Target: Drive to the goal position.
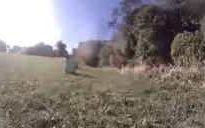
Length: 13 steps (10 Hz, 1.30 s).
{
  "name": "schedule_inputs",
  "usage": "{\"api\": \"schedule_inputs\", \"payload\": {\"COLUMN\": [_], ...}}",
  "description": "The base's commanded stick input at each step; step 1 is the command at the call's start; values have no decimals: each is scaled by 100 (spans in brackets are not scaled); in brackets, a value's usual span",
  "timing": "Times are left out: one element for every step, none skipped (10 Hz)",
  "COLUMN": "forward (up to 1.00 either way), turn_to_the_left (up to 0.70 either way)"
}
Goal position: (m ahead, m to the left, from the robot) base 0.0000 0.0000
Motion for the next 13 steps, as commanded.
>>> {"api": "schedule_inputs", "payload": {"forward": [50, 50, 50, 50, 50, 50, 50, 50, 50, 50, 50, 50, 50], "turn_to_the_left": [0, 0, 0, 0, 0, 0, 0, 0, 0, 0, 0, 0, 0]}}
